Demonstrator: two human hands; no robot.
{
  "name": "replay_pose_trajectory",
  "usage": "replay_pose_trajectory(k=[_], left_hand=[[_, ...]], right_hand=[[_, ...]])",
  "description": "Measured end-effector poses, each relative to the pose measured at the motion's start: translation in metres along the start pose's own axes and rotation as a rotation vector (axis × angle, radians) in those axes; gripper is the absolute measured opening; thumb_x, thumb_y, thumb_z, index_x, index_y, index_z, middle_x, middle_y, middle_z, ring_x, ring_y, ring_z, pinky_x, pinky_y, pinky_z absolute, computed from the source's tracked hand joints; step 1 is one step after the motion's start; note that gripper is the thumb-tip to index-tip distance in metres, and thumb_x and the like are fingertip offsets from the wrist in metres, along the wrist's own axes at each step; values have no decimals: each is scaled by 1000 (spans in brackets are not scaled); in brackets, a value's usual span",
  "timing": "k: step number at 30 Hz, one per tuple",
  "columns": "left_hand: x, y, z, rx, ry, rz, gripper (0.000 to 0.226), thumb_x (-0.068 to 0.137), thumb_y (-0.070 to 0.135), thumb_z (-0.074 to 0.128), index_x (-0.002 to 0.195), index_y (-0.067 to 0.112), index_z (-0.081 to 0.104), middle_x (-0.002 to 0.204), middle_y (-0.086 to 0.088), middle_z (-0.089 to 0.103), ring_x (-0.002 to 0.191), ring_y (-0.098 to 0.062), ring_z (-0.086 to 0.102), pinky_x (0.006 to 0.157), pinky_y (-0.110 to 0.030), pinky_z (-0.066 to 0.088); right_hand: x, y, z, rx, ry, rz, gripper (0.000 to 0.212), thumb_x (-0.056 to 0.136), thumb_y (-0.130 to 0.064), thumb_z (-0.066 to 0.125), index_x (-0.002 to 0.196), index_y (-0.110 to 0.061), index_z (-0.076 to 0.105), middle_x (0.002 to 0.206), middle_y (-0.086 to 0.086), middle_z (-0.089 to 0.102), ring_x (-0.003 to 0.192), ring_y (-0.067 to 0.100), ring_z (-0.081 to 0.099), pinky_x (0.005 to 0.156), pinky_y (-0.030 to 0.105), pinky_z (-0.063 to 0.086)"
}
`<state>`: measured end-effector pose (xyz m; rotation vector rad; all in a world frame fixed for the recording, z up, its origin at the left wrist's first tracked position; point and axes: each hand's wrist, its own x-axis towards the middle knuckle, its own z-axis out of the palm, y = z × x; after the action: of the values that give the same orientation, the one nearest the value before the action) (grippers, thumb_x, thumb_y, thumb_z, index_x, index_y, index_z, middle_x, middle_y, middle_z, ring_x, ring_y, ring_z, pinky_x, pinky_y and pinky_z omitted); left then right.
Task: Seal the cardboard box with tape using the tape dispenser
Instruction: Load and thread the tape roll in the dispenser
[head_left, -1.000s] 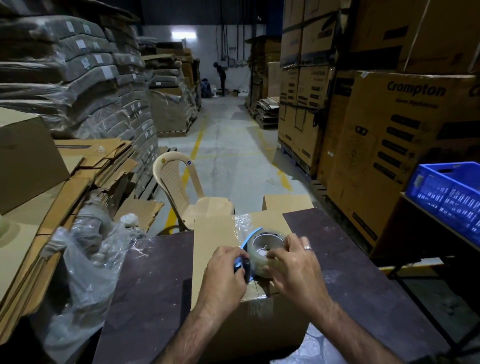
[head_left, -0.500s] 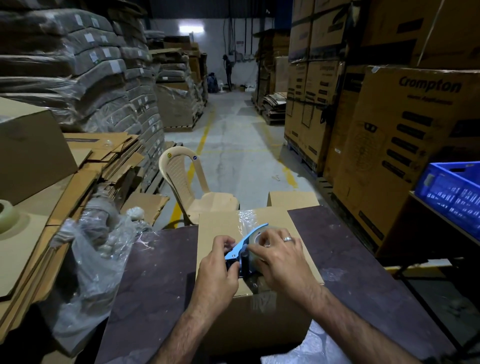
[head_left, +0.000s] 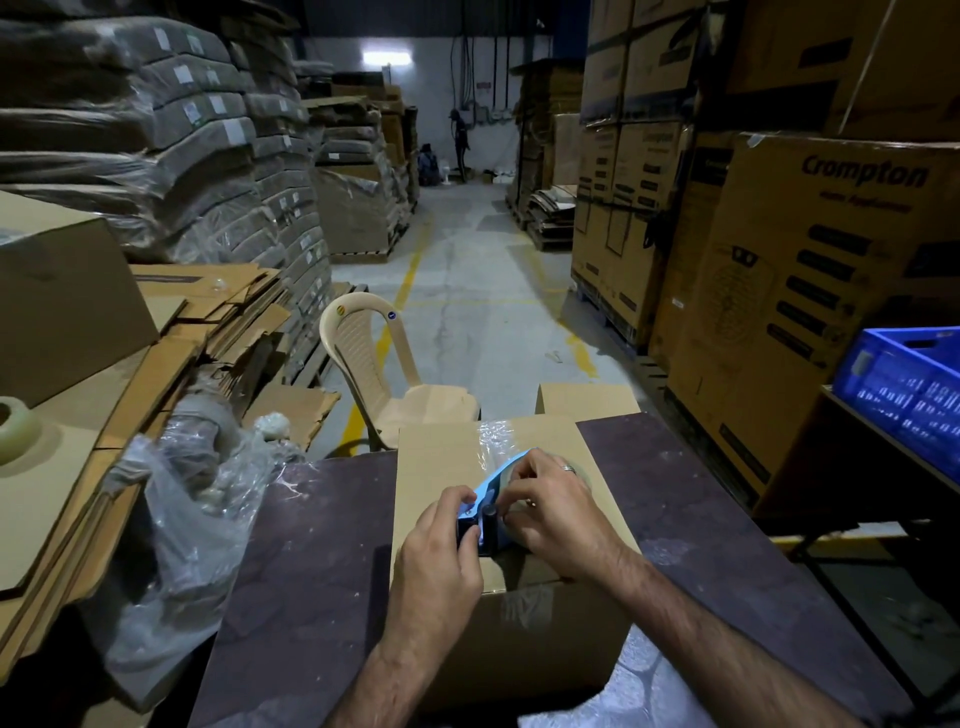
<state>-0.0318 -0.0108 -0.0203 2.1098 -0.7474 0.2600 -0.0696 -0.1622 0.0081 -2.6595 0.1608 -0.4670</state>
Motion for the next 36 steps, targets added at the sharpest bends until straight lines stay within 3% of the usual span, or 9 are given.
replay_pose_trajectory(k=[4, 9, 14, 18, 22, 28, 33, 36], left_hand=[[-5, 0, 2, 18, 11, -50, 36, 91, 14, 60, 123, 22, 48, 106, 3, 62, 89, -7, 60, 74, -18, 53], [-3, -1, 1, 109, 4, -44, 34, 89, 27, 63, 120, 26, 50, 100, 6, 63, 82, -7, 60, 70, -23, 53], [-1, 4, 3, 138, -19, -33, 34, 90, 23, 60, 122, 24, 47, 104, 5, 63, 86, -7, 57, 70, -15, 40], [0, 3, 4, 62, -46, -79, 42, 92, 21, 60, 129, 25, 41, 111, 5, 61, 89, -1, 53, 73, -11, 42], [2, -6, 1, -19, -76, -98, 40, 90, 16, 63, 125, 26, 46, 108, 2, 65, 92, -6, 62, 78, -19, 54], [3, -10, -3, -36, -106, -63, 39, 90, 14, 63, 122, 30, 47, 106, 6, 64, 95, -7, 63, 78, -17, 54], [2, -6, -5, 1, -98, 6, 41, 90, 18, 61, 125, 26, 42, 110, 7, 60, 94, -7, 61, 76, -16, 52], [8, -6, -7, 5, -78, -14, 39, 90, 19, 62, 122, 25, 40, 104, 7, 59, 87, -5, 61, 66, -7, 48]], right_hand=[[1, -3, -1, 4, -31, 25, 18, 84, -15, 61, 93, -24, 73, 103, -4, 51, 104, 16, 47, 88, 36, 44], [3, -8, -1, -2, -65, 39, 29, 86, -14, 58, 105, -32, 71, 107, -7, 50, 108, 14, 44, 91, 38, 42], [6, -11, -2, 10, -111, 67, 37, 83, -9, 54, 105, -34, 69, 105, -7, 47, 107, 15, 43, 93, 42, 41], [5, -11, -1, 45, -93, 83, 36, 82, -8, 54, 101, -33, 71, 102, -9, 46, 109, 13, 43, 93, 41, 39], [5, -12, -3, 67, -95, 89, 35, 84, -7, 55, 102, -32, 71, 99, -13, 42, 109, 11, 42, 92, 38, 35], [3, -13, -2, 85, -86, 54, 36, 84, -4, 56, 102, -30, 73, 98, -12, 44, 106, 12, 44, 90, 41, 37], [4, -10, -3, 63, -70, -17, 27, 84, -3, 58, 98, -19, 74, 97, -9, 49, 97, 11, 47, 81, 26, 45], [3, -8, -1, -3, -38, -44, 20, 86, -11, 57, 94, -18, 74, 99, -7, 50, 95, 12, 47, 80, 25, 44]])
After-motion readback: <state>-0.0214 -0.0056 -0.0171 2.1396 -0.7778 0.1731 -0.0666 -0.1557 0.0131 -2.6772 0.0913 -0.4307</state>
